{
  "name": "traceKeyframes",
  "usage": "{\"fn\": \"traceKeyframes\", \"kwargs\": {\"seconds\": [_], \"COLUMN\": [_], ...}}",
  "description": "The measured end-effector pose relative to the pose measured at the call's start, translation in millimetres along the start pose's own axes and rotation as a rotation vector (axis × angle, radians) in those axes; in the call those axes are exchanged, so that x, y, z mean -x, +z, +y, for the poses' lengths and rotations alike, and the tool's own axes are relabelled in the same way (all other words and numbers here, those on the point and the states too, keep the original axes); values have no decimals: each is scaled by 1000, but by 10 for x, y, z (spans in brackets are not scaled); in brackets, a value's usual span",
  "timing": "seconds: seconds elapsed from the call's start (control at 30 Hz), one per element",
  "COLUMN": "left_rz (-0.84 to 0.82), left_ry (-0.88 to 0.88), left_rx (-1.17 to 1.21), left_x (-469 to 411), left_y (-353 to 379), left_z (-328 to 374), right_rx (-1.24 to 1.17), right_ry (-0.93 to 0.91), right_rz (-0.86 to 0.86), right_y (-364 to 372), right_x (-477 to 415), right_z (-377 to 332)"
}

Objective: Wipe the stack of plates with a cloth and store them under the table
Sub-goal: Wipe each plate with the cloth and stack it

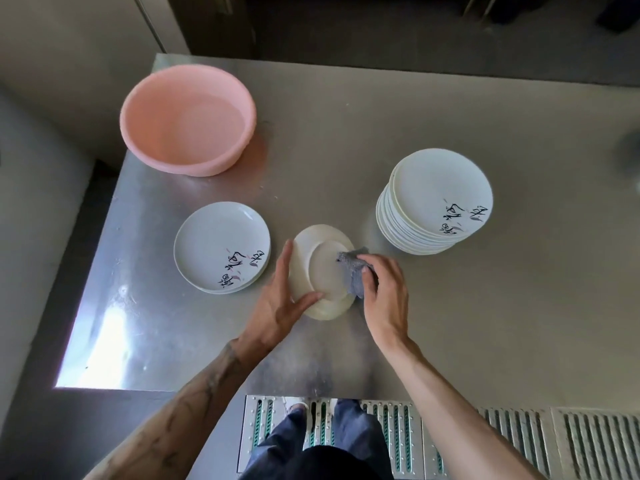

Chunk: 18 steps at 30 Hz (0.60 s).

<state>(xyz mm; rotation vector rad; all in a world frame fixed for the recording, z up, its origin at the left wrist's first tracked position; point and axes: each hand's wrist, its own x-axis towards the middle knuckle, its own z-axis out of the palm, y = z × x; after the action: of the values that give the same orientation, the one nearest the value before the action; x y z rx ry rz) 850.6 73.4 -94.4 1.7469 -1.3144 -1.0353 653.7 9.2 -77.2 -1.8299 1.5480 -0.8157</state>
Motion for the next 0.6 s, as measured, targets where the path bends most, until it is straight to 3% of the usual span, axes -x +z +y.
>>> {"fn": "traceKeyframes", "kwargs": {"seconds": [0.17,0.33,0.5,0.6], "left_rz": [-141,-117,-135,-146], "left_ry": [-77,-128,-136,-143], "left_rx": [-66,35,31,28], "left_x": [26,26,52,30], "left_y": [34,72,101,72], "left_z": [-239,-376,-403,-401], "right_rx": [78,221,221,220], "right_ry": [54,-66,18,-19], "right_rz": [-92,-209,-191,-274], "right_y": [171,201,221,311], "right_x": [-15,302,163,-148], "right_z": [68,139,243,237]}}
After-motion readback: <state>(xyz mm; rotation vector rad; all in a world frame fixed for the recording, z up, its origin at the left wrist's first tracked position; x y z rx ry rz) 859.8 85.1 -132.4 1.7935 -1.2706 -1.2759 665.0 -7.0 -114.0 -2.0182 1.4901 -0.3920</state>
